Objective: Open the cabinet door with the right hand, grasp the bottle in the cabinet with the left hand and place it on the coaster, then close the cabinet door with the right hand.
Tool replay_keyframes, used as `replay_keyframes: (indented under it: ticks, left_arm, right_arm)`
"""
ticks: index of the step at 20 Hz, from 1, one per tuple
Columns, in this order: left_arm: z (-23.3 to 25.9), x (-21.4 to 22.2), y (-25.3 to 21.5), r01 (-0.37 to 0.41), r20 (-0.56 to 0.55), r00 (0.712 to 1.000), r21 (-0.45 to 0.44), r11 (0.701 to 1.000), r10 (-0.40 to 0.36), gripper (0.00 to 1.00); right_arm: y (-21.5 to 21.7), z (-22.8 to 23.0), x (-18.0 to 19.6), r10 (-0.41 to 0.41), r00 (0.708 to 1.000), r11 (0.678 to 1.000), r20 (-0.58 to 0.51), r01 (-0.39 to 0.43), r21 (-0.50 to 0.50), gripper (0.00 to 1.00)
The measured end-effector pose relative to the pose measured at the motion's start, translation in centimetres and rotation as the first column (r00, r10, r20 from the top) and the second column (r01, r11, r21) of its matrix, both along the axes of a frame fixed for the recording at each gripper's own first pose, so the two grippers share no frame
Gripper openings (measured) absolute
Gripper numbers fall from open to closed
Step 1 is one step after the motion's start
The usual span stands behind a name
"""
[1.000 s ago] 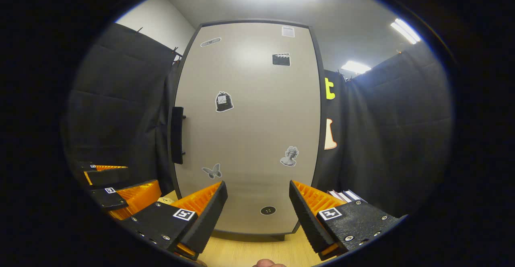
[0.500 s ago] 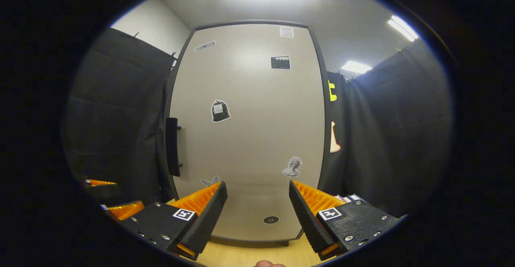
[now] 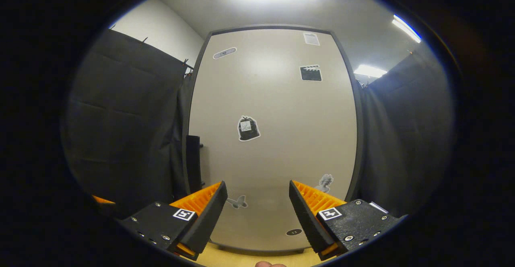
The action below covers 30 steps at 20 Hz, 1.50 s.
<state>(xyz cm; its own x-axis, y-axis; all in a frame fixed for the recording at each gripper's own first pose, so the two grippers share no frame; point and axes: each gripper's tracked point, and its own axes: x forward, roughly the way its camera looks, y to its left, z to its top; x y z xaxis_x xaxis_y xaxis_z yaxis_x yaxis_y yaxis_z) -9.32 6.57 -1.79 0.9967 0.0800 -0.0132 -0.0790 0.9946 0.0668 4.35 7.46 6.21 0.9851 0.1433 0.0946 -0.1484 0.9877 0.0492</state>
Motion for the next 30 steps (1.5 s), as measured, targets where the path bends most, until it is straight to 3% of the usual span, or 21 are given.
replay_keyframes:
  ticks: [9, 17, 19, 20, 21, 26, 29, 30]
  left_arm:
    - [-1.8, -4.5, 1.6, -0.057, -0.016, 0.998, 0.006, 0.998, 0.057, 0.92]
    - [-1.5, -5.7, 2.6, -0.096, -0.003, 0.995, -0.008, 0.995, 0.096, 0.92]
    - [-1.8, -5.8, 2.7, -0.1, -0.004, 0.995, -0.017, 0.995, 0.1, 0.92]
    - [-2.0, -5.8, 2.7, -0.104, -0.007, 0.995, -0.021, 0.994, 0.103, 0.92]
    - [-2.1, -5.8, 2.8, -0.106, -0.013, 0.994, -0.025, 0.994, 0.105, 0.89]
    - [-2.3, -6.0, 2.8, -0.111, -0.014, 0.994, -0.032, 0.993, 0.111, 0.94]
    - [-2.5, -6.0, 3.0, -0.12, -0.006, 0.993, -0.041, 0.992, 0.12, 0.89]
    - [-2.4, -6.2, 3.1, -0.123, -0.002, 0.992, -0.046, 0.991, 0.123, 0.94]
  right_arm:
    - [8.7, 1.1, 2.9, 0.152, 0.988, 0.988, 0.003, -0.152, -0.011, 0.95]
    - [12.7, -1.2, 5.9, 0.159, 0.985, 0.984, -0.061, -0.163, -0.068, 0.84]
    - [12.7, -1.8, 6.6, 0.145, 0.986, 0.986, -0.078, -0.151, -0.073, 0.7]
    - [12.9, -2.0, 6.7, 0.137, 0.987, 0.986, -0.083, -0.144, -0.081, 0.48]
    - [12.9, -1.9, 6.5, 0.131, 0.988, 0.986, -0.086, -0.139, -0.092, 0.39]
    - [12.9, -2.1, 6.5, 0.207, 0.969, 0.975, -0.132, -0.215, -0.054, 0.29]
    - [12.9, -2.2, 6.4, 0.242, 0.954, 0.967, -0.174, -0.252, -0.036, 0.24]
    - [12.9, -2.2, 6.3, 0.25, 0.952, 0.965, -0.179, -0.26, -0.039, 0.22]
